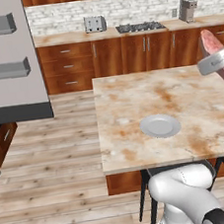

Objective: Transport the steak and broccoli to the fridge. Place the steak on the rack containing meat and place the broccoli on the rack containing the vegetable, ensuring meats and vegetables are on different racks.

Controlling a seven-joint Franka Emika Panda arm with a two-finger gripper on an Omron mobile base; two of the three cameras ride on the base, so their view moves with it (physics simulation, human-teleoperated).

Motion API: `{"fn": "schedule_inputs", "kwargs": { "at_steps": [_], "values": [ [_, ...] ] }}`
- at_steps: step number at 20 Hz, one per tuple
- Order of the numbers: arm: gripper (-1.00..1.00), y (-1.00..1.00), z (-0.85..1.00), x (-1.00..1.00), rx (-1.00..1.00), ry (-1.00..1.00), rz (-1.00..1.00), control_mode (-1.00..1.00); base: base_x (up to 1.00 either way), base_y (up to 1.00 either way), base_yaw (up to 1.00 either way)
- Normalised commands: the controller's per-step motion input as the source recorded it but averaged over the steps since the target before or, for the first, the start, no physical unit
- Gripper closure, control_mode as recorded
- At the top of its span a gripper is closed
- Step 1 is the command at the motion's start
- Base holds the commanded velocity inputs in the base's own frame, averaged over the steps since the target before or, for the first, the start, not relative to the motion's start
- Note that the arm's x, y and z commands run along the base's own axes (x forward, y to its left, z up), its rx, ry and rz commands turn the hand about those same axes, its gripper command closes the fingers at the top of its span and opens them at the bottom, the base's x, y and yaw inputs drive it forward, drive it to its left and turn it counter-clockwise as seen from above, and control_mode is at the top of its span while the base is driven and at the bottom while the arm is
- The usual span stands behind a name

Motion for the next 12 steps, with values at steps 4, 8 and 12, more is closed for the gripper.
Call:
{"fn": "schedule_inputs", "kwargs": {
  "at_steps": [4,8,12],
  "values": [
    [1.00,0.16,0.10,-0.42,0.00,0.00,0.00,-1.00,0.00,0.00,0.00],
    [1.00,0.14,0.00,-0.60,0.00,0.00,0.00,-1.00,0.00,0.00,0.00],
    [1.00,0.02,0.13,-0.58,0.01,-0.01,0.00,-1.00,0.00,0.00,0.00]
  ]
}}
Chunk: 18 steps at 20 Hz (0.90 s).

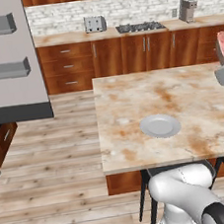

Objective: Transport the steak and broccoli to the fridge. Place the steak on the rack containing meat and place the broccoli on the rack containing the vegetable, ensuring meats and vegetables are on different racks.

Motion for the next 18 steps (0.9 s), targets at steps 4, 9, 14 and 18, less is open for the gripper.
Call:
{"fn": "schedule_inputs", "kwargs": {
  "at_steps": [4,9,14,18],
  "values": [
    [1.00,0.28,0.47,-0.43,0.02,0.00,0.00,-1.00,0.00,0.00,0.00],
    [1.00,0.00,0.00,0.00,0.00,0.00,0.00,1.00,0.04,0.79,0.00],
    [1.00,0.00,0.00,0.00,0.00,0.00,0.00,1.00,0.00,1.00,0.17],
    [1.00,0.00,0.00,0.00,0.00,0.00,0.00,1.00,0.01,1.00,0.47]
  ]
}}
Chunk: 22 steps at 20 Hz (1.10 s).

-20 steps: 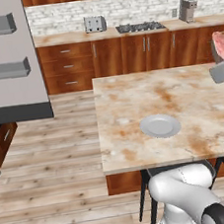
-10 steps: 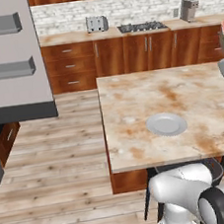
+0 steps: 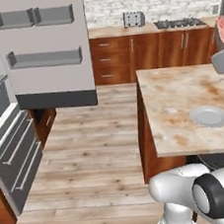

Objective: Transport the steak and broccoli to the fridge. Place the steak on the rack containing meat and place the broccoli on the rack containing the vegetable, ensuring meats and vegetables are on different racks.

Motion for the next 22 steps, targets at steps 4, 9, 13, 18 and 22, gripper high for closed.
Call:
{"fn": "schedule_inputs", "kwargs": {
  "at_steps": [4,9,13,18,22],
  "values": [
    [1.00,0.00,0.00,0.00,0.00,0.00,0.00,1.00,0.04,1.00,0.55],
    [1.00,0.00,0.00,0.00,0.00,0.00,0.00,1.00,0.08,1.00,0.57],
    [1.00,0.00,0.00,0.00,0.00,0.00,0.00,1.00,0.15,1.00,0.53],
    [1.00,0.00,0.00,0.00,0.00,0.00,0.00,1.00,0.63,1.00,0.40],
    [1.00,0.00,0.00,0.00,0.00,0.00,0.00,1.00,1.00,0.83,0.26]
  ]
}}
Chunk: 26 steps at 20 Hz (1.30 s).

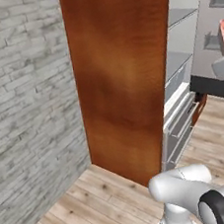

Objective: Transport the steak and broccoli to the fridge. Place the steak on the rack containing meat and place the broccoli on the rack containing the vegetable, ensuring meats and vegetables are on different racks.

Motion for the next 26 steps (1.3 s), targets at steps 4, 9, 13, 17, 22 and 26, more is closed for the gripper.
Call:
{"fn": "schedule_inputs", "kwargs": {
  "at_steps": [4,9,13,17,22,26],
  "values": [
    [1.00,0.00,0.00,0.00,0.00,0.00,0.00,1.00,1.00,-0.27,0.36],
    [1.00,0.00,0.00,0.00,0.00,0.00,0.00,1.00,0.95,-1.00,0.45],
    [1.00,0.00,0.00,0.00,0.00,0.00,0.00,1.00,0.10,-1.00,0.32],
    [1.00,0.00,0.00,0.00,0.00,0.00,0.00,1.00,0.00,-1.00,0.30],
    [1.00,0.00,0.00,0.00,0.00,0.00,0.00,1.00,0.00,-1.00,0.30],
    [1.00,0.00,0.00,0.00,0.00,0.00,0.00,1.00,0.27,-0.60,0.27]
  ]
}}
